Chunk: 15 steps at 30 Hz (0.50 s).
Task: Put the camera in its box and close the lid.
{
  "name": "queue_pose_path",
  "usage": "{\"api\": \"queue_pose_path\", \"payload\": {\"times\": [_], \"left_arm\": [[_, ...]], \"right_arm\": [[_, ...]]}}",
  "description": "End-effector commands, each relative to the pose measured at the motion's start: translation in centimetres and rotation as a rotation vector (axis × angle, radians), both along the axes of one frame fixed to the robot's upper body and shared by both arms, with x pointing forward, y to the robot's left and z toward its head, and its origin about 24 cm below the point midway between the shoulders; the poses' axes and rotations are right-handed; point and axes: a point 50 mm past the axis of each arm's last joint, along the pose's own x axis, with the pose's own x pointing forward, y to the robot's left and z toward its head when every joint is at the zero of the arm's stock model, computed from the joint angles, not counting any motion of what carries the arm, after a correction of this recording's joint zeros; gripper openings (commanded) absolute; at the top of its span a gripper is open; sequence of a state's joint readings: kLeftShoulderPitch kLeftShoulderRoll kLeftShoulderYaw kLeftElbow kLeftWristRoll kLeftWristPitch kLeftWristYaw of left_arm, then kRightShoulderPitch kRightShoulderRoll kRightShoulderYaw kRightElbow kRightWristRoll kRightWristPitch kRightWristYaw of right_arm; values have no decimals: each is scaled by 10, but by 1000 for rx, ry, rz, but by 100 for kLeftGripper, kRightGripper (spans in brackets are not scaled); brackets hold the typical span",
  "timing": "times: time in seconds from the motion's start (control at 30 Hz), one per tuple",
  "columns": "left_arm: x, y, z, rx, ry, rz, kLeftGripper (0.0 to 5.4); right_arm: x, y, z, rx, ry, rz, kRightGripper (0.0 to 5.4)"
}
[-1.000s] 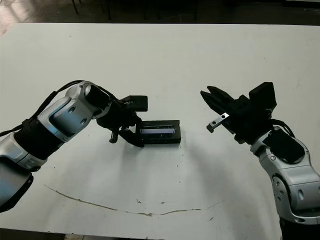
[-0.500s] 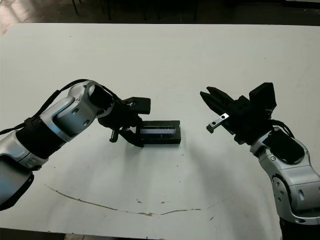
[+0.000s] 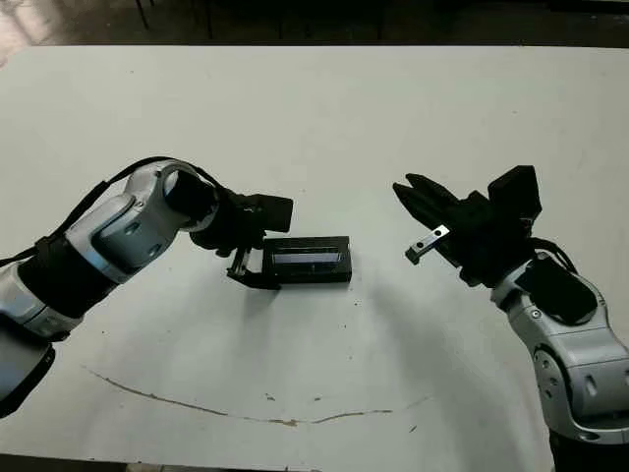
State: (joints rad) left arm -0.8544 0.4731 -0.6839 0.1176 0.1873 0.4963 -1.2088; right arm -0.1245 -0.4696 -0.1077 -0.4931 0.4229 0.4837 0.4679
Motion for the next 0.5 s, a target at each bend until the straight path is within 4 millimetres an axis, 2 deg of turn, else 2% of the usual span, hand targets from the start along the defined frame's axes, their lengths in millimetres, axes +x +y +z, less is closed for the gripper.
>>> {"api": "queue_pose_path", "payload": {"times": [0.03, 0.17, 0.33, 0.5], "left_arm": [[-15, 34, -48, 101, 144, 89, 537], [-22, 58, -50, 126, 82, 76, 537], [-33, 99, -56, 96, 112, 173, 537], [-41, 138, -52, -6, 183, 408, 537]], "right_arm": [[0, -2, -10, 15, 42, -8, 0], [0, -2, -11, 22, 38, 3, 0], [0, -5, -12, 10, 36, 0, 0], [1, -7, -10, -20, 36, -11, 0]]}}
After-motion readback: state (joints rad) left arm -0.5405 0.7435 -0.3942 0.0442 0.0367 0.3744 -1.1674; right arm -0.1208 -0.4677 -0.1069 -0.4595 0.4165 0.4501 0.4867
